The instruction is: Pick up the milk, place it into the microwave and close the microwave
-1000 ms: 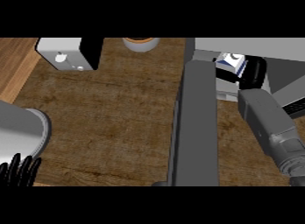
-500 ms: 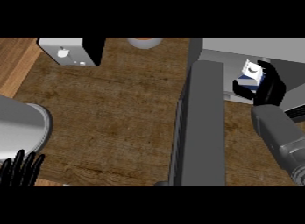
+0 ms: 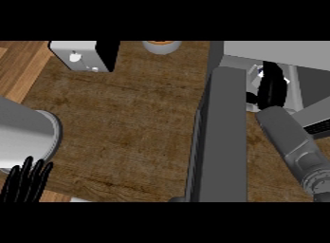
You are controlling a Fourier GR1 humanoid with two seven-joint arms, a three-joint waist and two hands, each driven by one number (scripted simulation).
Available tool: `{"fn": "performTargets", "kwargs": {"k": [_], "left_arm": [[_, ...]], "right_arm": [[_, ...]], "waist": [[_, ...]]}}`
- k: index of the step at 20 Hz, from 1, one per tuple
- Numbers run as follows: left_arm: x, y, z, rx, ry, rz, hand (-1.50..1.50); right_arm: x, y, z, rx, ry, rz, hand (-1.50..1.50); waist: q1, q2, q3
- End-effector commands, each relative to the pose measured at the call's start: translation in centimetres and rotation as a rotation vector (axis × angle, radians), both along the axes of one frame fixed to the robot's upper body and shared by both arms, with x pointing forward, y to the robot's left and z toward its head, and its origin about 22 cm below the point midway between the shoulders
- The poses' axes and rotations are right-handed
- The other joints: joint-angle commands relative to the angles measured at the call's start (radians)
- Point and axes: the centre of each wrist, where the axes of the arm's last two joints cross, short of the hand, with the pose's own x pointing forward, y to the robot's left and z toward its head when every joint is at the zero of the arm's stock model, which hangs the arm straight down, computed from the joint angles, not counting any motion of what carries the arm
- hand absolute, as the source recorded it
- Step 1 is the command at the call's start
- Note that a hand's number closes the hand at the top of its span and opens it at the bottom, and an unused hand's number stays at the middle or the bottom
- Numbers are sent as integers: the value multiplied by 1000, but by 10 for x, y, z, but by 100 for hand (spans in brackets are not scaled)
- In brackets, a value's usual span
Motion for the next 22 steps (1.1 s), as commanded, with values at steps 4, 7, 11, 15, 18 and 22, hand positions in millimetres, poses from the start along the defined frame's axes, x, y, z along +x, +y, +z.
{"fn": "performTargets", "kwargs": {"k": [4,7,11,15,18,22], "left_arm": [[7,1,1,8,-8,-6,-150],[8,2,3,17,-22,-8,-150],[7,4,-2,5,-22,11,-150],[-1,7,-1,15,-4,14,-150],[-7,2,-5,5,-4,11,-150],[-8,6,-3,15,2,8,-150]], "right_arm": [[11,36,11,55,42,177,-150],[8,48,5,72,61,231,-150],[12,63,11,218,38,287,-150],[5,66,1,323,-5,344,-150],[-2,58,-9,433,3,383,-150],[-8,54,-17,546,-26,430,-150]], "waist": [[-8,-2,3],[-8,-2,3],[-34,-9,4],[-63,-21,4],[-82,-32,2],[-93,-34,2]]}}
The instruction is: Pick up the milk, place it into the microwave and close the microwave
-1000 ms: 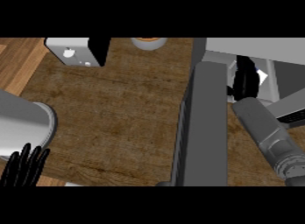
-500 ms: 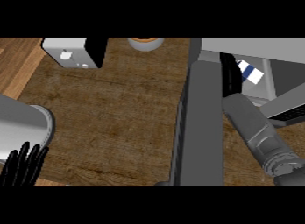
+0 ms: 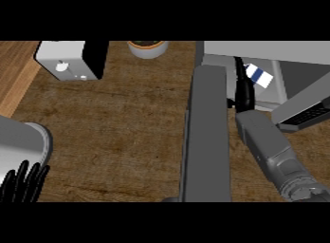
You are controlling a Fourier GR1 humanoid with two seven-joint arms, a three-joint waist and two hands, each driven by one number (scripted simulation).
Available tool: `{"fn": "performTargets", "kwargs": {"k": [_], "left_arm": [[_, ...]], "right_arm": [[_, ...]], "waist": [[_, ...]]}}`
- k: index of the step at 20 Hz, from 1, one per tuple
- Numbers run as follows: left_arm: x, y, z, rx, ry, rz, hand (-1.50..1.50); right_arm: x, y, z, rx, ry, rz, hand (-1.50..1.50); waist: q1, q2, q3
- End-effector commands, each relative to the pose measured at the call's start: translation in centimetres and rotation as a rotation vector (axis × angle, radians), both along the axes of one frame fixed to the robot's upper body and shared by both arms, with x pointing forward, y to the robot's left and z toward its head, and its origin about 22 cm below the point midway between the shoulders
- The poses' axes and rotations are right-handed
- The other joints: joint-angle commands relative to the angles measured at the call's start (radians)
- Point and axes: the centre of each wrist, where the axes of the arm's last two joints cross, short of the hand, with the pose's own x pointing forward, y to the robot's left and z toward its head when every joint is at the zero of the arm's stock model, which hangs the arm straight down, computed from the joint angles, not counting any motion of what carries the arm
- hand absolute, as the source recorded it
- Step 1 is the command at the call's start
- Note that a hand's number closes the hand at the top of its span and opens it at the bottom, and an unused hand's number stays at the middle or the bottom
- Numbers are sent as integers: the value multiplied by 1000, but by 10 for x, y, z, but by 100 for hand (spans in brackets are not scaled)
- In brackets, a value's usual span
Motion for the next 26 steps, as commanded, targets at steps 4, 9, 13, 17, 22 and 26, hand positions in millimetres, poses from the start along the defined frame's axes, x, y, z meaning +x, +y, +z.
{"fn": "performTargets", "kwargs": {"k": [4,9,13,17,22,26], "left_arm": [[-9,1,5,11,7,-8,-150],[-18,-2,-2,26,22,17,-150],[-26,-6,4,9,36,13,-150],[-23,-3,9,6,52,21,-150],[-27,-11,6,59,79,-14,-150],[-30,-15,4,77,86,-39,-150]], "right_arm": [[-33,-1,-41,204,8,74,-150],[-54,1,-64,263,-21,100,-150],[-68,6,-78,272,-26,140,-150],[-85,-21,-91,337,-22,196,-150],[-104,-34,-104,397,-8,271,-150],[-120,-74,-109,368,40,270,-150]], "waist": [[-31,-13,-2],[-51,-25,-3],[-72,-36,-5],[-92,-42,-6],[-106,-48,-7],[-110,-50,-7]]}}
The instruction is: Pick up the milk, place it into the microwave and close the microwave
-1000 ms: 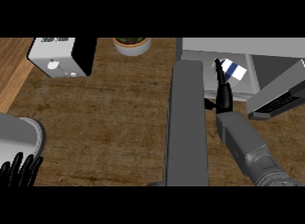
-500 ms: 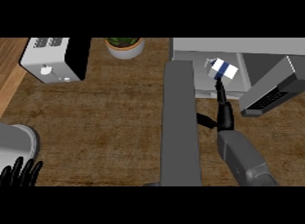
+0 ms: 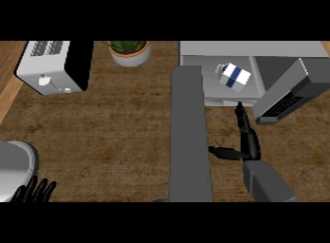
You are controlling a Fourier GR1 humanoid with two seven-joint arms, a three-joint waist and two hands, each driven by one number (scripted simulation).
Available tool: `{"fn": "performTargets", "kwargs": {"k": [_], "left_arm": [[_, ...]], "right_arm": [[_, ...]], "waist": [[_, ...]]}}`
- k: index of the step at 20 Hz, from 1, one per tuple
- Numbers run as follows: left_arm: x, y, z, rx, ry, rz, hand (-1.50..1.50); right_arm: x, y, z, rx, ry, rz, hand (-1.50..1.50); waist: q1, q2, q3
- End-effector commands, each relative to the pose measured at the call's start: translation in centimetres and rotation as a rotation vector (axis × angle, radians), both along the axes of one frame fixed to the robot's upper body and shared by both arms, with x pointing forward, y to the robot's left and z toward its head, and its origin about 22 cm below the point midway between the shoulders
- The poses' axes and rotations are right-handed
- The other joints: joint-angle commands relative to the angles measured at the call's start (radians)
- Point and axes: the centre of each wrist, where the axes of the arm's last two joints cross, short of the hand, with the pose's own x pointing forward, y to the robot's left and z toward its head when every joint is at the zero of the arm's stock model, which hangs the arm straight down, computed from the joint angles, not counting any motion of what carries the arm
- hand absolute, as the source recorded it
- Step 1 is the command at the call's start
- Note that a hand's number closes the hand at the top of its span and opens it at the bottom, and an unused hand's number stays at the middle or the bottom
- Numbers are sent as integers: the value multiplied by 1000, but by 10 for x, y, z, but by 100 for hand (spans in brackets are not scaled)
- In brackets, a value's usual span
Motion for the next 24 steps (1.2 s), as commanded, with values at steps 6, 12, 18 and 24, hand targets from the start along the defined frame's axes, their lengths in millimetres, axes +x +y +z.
{"fn": "performTargets", "kwargs": {"k": [6,12,18,24], "left_arm": [[15,-31,-23,-4,26,-72,-150],[36,-63,-25,67,71,-260,-150],[70,-78,-26,199,27,-332,150],[94,-121,-43,207,38,-389,150]], "right_arm": [[-47,-42,-19,39,-49,-33,-150],[-77,-97,-12,0,-75,-65,150],[-109,-141,-1,26,-52,-126,-150],[-154,-157,-3,82,-78,-181,-150]], "waist": [[-17,-6,-2],[-33,-9,-3],[-32,-7,-3],[-29,-5,-2]]}}
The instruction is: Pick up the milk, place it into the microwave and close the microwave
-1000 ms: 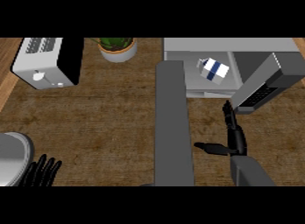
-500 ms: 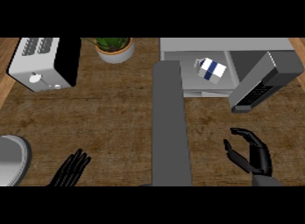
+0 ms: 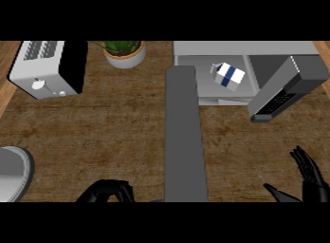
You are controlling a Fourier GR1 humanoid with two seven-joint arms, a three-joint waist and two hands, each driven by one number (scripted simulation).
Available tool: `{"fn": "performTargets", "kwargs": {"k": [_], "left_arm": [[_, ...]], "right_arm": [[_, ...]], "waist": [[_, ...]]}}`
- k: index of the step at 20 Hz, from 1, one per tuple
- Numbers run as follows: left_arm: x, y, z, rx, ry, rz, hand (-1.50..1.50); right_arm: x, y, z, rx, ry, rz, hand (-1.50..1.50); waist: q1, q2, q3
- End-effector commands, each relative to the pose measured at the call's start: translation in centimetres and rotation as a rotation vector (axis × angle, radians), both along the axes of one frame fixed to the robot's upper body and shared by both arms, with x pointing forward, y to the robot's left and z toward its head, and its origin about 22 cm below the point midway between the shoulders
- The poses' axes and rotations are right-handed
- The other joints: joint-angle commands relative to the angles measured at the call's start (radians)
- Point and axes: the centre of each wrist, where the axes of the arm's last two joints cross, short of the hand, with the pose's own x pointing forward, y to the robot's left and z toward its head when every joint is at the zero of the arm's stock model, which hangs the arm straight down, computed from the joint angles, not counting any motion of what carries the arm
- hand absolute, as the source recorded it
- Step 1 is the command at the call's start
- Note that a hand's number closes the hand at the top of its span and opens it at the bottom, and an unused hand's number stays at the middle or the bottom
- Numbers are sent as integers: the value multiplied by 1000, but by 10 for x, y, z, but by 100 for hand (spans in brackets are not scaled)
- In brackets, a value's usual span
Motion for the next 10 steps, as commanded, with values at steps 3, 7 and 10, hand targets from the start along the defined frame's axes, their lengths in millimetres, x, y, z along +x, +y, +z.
{"fn": "performTargets", "kwargs": {"k": [3,7,10], "left_arm": [[40,-20,-5,65,-21,85,150],[53,-25,-6,103,-83,52,150],[79,-60,-3,231,-31,-91,150]], "right_arm": [[-18,-53,21,19,-35,-34,-150],[-39,-42,15,37,-57,-44,-150],[-38,-65,21,52,-67,-9,-150]], "waist": [[5,3,1],[7,1,0],[-7,4,2]]}}
